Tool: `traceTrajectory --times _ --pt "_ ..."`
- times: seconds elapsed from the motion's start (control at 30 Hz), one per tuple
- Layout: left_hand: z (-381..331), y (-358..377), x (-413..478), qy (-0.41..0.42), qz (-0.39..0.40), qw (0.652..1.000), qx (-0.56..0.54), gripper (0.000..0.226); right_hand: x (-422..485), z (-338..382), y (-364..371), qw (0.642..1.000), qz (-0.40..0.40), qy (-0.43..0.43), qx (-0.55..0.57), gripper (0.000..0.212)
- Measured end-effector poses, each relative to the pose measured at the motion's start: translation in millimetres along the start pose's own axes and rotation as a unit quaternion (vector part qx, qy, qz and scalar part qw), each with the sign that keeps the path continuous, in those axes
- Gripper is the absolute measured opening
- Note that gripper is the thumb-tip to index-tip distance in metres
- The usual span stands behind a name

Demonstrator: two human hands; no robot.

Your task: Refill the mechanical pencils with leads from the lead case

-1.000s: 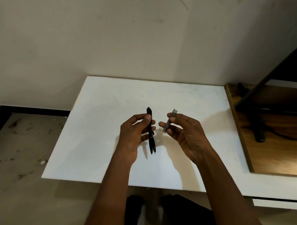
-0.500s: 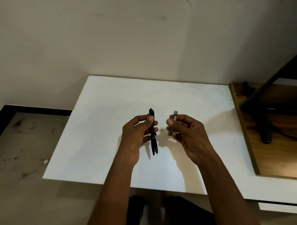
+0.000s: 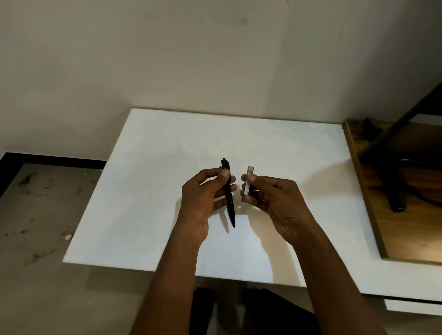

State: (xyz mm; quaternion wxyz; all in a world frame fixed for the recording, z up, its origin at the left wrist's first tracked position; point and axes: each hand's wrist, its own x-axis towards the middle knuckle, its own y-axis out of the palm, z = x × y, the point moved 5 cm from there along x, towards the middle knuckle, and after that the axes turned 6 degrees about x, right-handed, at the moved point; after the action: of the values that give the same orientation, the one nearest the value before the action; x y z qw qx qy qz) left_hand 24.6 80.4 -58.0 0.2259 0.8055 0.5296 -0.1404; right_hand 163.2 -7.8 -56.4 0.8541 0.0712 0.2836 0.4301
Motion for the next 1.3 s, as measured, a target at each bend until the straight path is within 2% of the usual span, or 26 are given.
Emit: traceTrajectory --times 0.4,0.57,0.67,0.7,0.83,0.93,1.1,1.2,1.3 --pt "0 -1 -1 0.001 -0.001 1.000 -0.013 0.023 -5 5 5 0.999 0.023 0.010 -0.023 0.015" --pt "2 2 2 0.006 0.021 1.000 0.003 0.013 -4 7 2 0.998 0.026 -0.001 -0.048 0.016" --pt "3 8 2 -0.005 0.043 0.999 0.019 0.007 -4 9 0 0.998 0.031 -0.013 -0.058 0.007" --pt "3 10 2 -0.007 0.052 0.998 0.024 0.009 -4 10 -1 0.997 0.033 -0.021 -0.061 0.010" --pt "0 15 0 0.024 0.082 0.992 0.092 0.027 -6 14 0 0.994 0.043 -0.053 -0.083 0.026" --pt "-2 15 -4 0.067 0.085 0.984 0.139 0.018 -7 17 2 0.991 0.051 -0.074 -0.103 0.022" --pt "-3 13 -3 0.083 0.063 0.982 0.156 0.005 -6 17 0 0.986 0.056 -0.083 -0.131 0.024" --pt "-5 11 -2 0.102 0.041 0.974 0.197 0.003 -7 17 1 0.985 0.081 -0.074 -0.131 0.032" --pt "-6 11 -2 0.126 0.033 0.962 0.239 0.001 -7 23 -3 0.985 0.084 -0.087 -0.126 0.028"
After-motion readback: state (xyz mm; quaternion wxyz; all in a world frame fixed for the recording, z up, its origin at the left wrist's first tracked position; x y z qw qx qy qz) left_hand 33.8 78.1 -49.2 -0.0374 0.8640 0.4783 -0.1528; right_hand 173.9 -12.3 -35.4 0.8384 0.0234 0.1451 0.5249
